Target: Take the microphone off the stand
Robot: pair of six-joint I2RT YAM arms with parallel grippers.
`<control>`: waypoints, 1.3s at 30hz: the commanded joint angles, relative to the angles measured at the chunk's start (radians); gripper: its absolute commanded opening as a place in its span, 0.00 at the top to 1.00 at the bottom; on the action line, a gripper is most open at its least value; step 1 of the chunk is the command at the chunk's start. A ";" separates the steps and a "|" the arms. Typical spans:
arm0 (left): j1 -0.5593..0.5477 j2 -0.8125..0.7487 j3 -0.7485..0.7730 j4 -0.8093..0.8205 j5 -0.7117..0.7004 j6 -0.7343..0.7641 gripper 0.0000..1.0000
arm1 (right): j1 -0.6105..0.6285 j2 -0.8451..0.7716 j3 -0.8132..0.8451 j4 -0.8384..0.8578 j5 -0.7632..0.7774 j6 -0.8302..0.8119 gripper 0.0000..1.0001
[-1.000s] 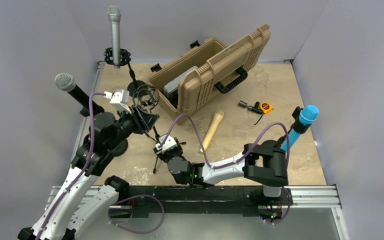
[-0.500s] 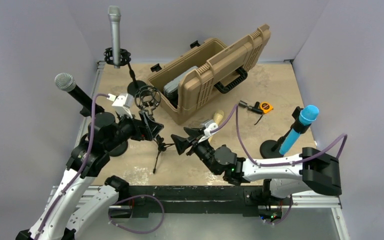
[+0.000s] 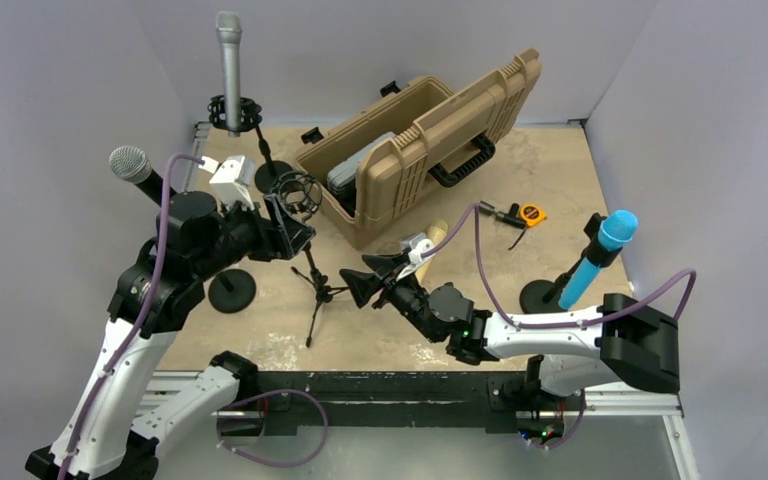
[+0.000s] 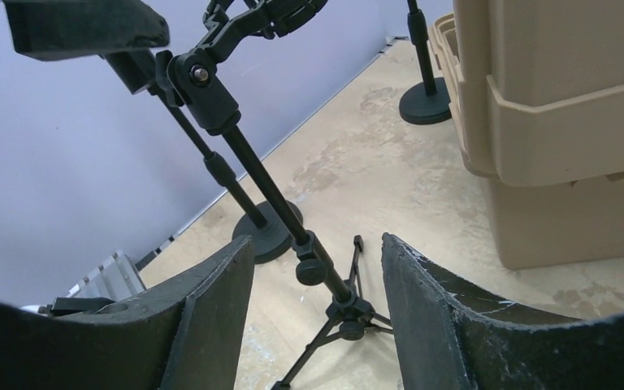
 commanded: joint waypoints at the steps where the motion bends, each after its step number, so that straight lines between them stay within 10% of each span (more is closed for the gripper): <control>1: 0.008 -0.006 -0.007 0.010 -0.017 0.000 0.40 | 0.001 -0.033 0.014 0.027 -0.013 0.023 0.43; 16: 0.009 -0.056 -0.197 0.111 0.027 -0.009 0.56 | -0.003 -0.023 0.005 0.046 -0.004 0.017 0.44; 23: 0.009 -0.037 -0.159 0.034 0.009 0.030 0.31 | -0.011 -0.027 -0.001 0.050 -0.043 0.033 0.44; 39: 0.007 -0.055 -0.367 0.056 -0.015 -0.034 0.32 | -0.035 -0.135 -0.093 0.105 -0.030 0.079 0.42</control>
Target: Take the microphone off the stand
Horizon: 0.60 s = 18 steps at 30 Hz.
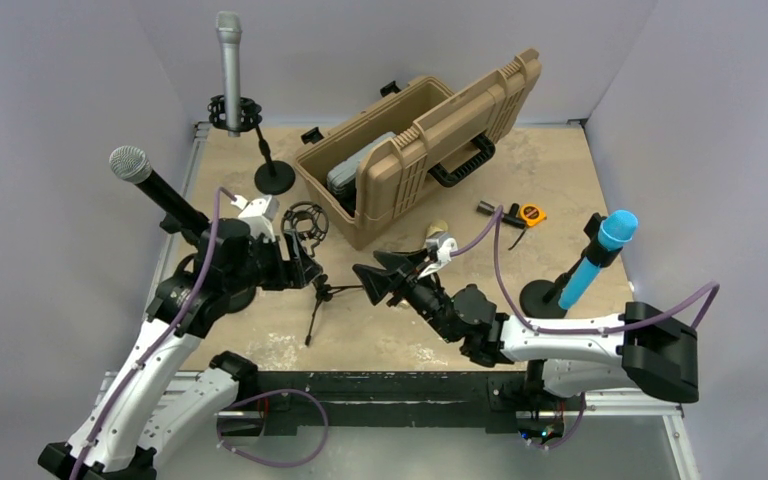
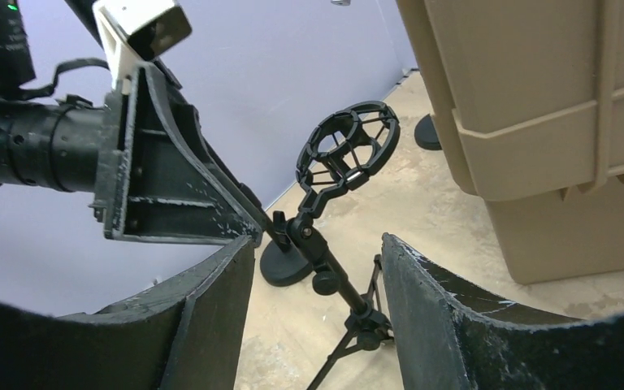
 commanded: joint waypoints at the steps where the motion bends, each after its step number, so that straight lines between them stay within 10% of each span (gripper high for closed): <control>1: 0.006 0.022 -0.051 0.048 -0.030 -0.006 0.32 | -0.011 -0.031 -0.019 0.041 0.002 0.026 0.42; 18: -0.015 0.190 -0.114 0.234 -0.205 0.049 0.58 | -0.017 -0.145 -0.065 -0.002 0.054 0.033 0.42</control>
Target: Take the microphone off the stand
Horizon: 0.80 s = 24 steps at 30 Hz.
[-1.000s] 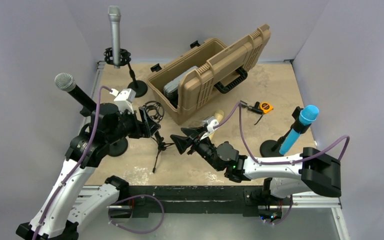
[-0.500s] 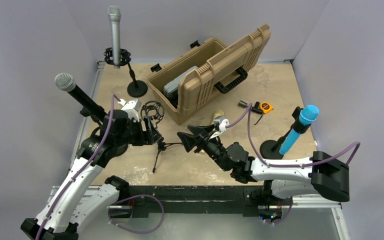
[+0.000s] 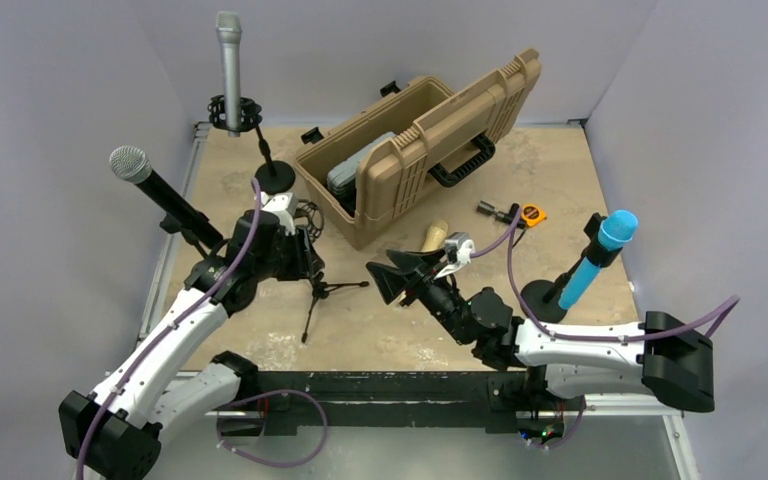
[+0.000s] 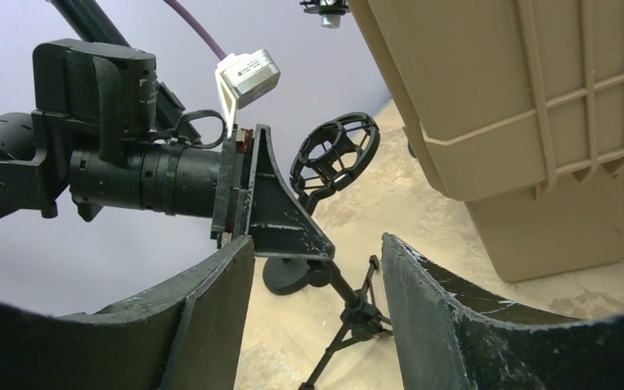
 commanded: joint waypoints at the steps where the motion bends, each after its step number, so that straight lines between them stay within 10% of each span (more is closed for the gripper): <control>1: 0.000 0.013 0.005 0.060 -0.143 0.040 0.62 | -0.005 -0.040 -0.006 0.016 0.039 0.014 0.42; 24: 0.071 0.369 0.278 0.200 -0.377 0.111 0.71 | -0.005 -0.335 -0.095 -0.083 0.038 0.010 0.44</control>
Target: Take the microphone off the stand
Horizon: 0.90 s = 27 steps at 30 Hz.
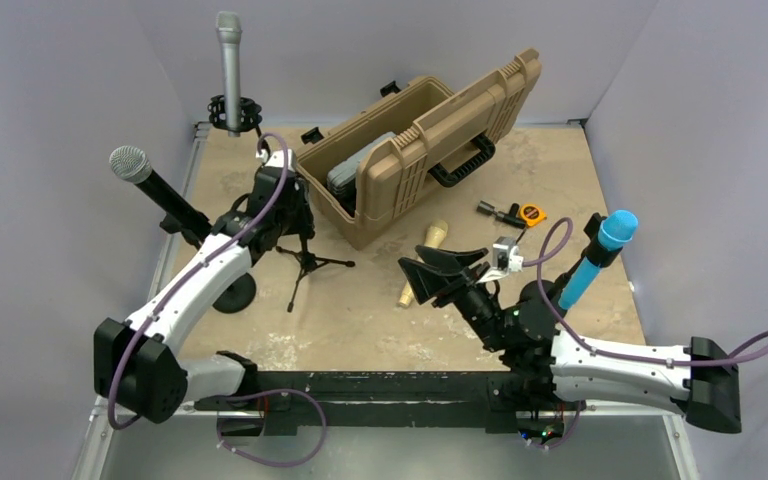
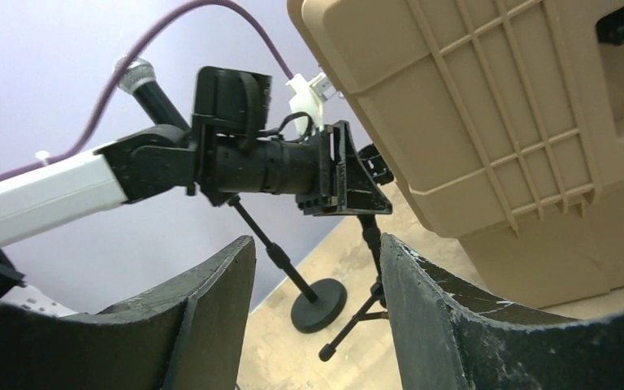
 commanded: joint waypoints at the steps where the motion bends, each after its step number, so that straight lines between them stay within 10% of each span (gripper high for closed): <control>1: 0.048 0.075 0.084 0.083 -0.074 0.062 0.71 | -0.005 -0.073 -0.015 -0.051 0.012 0.026 0.44; 19: 0.133 0.151 0.081 0.420 -0.046 0.217 0.73 | -0.004 -0.040 -0.022 -0.021 0.007 0.032 0.45; 27: 0.133 0.137 0.043 0.282 -0.098 0.084 0.44 | -0.004 -0.049 -0.021 -0.018 0.009 0.031 0.45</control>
